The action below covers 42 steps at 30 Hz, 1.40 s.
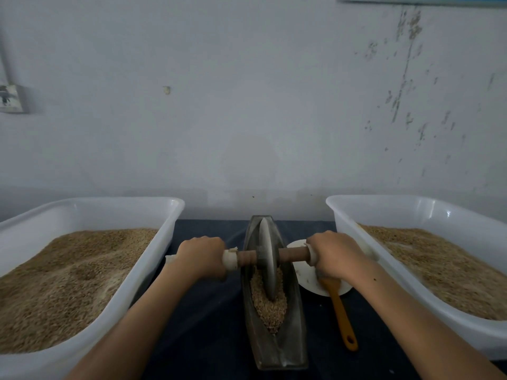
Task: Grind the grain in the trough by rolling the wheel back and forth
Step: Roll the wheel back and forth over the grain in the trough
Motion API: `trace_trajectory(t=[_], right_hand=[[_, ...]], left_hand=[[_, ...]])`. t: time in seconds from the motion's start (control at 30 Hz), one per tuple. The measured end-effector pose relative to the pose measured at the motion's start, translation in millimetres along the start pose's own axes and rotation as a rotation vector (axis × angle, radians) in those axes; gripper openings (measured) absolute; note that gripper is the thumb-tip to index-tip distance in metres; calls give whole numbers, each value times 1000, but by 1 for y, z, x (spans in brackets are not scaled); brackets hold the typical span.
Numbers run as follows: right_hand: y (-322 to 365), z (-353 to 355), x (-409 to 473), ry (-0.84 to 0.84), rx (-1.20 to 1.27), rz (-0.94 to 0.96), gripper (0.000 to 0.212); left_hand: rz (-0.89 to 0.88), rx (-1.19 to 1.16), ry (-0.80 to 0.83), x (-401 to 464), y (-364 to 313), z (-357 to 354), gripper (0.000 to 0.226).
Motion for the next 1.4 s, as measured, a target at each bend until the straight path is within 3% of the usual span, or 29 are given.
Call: trace_trajectory(t=[0.13,0.27,0.4,0.5,0.63,0.83,1.03,1.3,1.4], right_hand=[[3,4,-2,6,-21,13,23],[3,3,0,-16,-41,28,18],[3,2,4,-221,-22,68,19],[1,0,3,-277,-1,80,22],[3,0,1,-264,-4,77,23],[1,-2,0,-108,-2,34,21],[2,-3,2,-75,-27,24,23],[8,-5,4,-324,18,45,15],[11,-8,4,-347,27,63,16]], left_hand=[[1,-42,58,2,3,-4,40],[14,-32,-19,2,3,-2,34],[-5,-18,-130,1,0,5,19],[-17,-9,-154,0,-1,6,17],[-3,-7,-96,2,1,2,25],[6,4,32,5,4,-3,37],[1,-29,39,7,6,-5,37],[-27,-7,-146,2,-2,6,19],[-45,26,-193,-1,-6,10,17]])
Point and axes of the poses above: each hand's wrist, its own x-axis towards the middle knuckle, its own z-axis out of the back of the hand, y = z × x, the point moved 6 cm from there along x, towards the middle knuckle, and after that the axes turned 2 degrees about -y, right-handed, at the moved point
